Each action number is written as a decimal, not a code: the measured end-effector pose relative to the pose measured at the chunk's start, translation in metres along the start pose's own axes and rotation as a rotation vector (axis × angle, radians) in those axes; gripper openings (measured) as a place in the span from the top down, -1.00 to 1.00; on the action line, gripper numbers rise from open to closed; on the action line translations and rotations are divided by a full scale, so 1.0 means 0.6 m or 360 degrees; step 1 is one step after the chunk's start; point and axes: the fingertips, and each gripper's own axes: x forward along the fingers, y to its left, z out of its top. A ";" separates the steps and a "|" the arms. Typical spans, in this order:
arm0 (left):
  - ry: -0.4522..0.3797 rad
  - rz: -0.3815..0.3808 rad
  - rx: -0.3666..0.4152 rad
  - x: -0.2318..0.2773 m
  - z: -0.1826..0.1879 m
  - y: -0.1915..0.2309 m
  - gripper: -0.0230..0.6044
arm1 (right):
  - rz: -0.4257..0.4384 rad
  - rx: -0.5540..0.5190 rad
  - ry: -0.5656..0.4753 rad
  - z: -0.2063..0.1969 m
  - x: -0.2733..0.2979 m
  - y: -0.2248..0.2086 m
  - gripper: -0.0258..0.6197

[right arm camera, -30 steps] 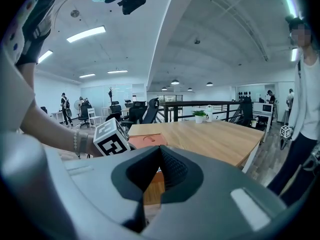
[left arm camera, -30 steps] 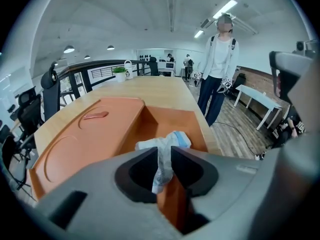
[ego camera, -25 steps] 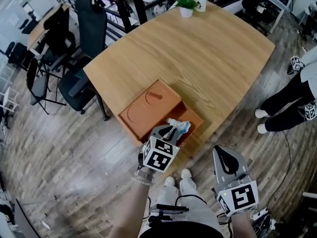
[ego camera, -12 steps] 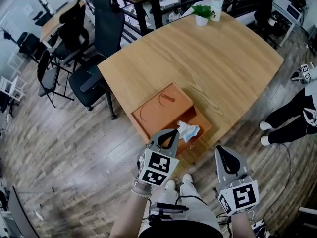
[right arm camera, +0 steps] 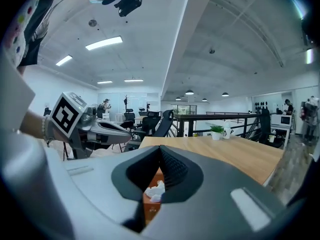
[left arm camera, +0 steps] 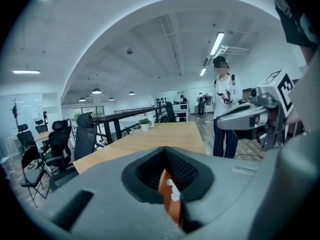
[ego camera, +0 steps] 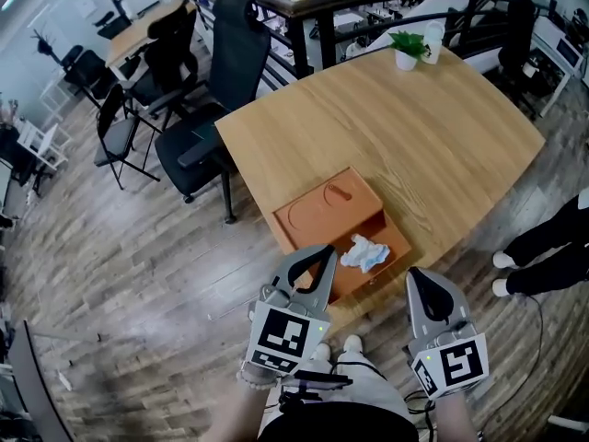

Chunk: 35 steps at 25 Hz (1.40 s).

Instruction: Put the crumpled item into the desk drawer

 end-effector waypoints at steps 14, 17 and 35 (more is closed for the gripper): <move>-0.0178 0.0178 -0.0031 -0.121 0.066 0.035 0.93 | 0.0121 -0.0113 -0.0143 0.083 0.001 0.037 0.91; -0.0201 0.0186 -0.0009 -0.129 0.071 0.034 0.93 | 0.0136 -0.0121 -0.0159 0.089 -0.001 0.043 0.91; -0.0168 0.0175 0.0025 -0.127 0.066 0.031 0.93 | 0.0169 -0.0211 -0.0105 0.083 0.016 0.053 0.91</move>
